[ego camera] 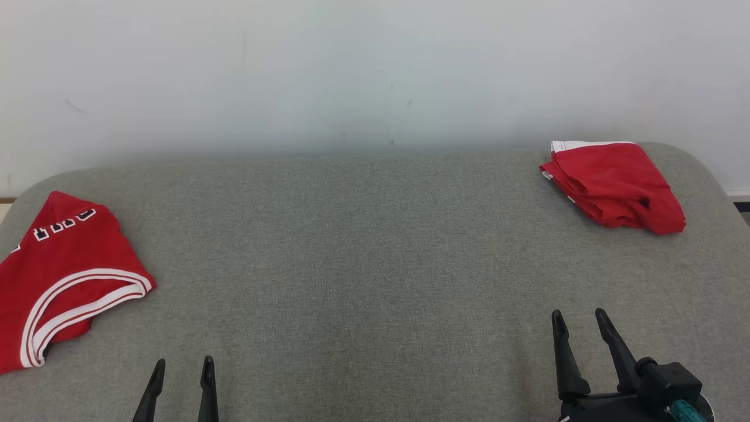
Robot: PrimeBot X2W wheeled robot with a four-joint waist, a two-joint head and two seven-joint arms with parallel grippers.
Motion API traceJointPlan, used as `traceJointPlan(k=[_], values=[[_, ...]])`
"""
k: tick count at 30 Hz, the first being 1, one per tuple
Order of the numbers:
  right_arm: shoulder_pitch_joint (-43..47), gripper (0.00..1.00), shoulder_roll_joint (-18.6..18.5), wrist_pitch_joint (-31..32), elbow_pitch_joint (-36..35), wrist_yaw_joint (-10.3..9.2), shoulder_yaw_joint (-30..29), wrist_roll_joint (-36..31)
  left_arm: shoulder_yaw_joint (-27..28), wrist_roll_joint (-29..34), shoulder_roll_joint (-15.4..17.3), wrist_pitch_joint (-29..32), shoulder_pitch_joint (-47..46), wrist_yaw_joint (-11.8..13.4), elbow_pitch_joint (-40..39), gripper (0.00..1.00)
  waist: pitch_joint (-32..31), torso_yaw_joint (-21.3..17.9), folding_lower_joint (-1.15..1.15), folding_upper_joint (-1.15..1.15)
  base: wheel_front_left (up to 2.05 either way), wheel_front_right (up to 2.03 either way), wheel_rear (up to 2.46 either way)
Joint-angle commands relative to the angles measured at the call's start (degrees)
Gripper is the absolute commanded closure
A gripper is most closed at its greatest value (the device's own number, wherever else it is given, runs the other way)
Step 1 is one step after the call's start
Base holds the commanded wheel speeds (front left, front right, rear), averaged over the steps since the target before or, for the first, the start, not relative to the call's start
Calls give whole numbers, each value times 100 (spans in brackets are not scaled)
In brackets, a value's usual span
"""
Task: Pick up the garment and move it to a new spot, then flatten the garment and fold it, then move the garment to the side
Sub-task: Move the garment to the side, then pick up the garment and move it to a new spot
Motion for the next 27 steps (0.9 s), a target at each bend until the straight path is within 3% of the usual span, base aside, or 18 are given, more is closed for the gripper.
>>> traceJointPlan(k=[1,18,27], values=[[-1,0,4,1,18,-4,5,-28,35,-5,0,-8,-11,34,30,0,4,-9,0,0,0,0,0],[7,0,14,1,110,-4,-31,48,22,-19,-3,-8,68,139,-18,0,32,55,0,0,0,0,0],[-4,0,18,1,199,-4,30,138,175,-50,-2,-8,-47,117,32,0,46,458,0,0,0,0,0]])
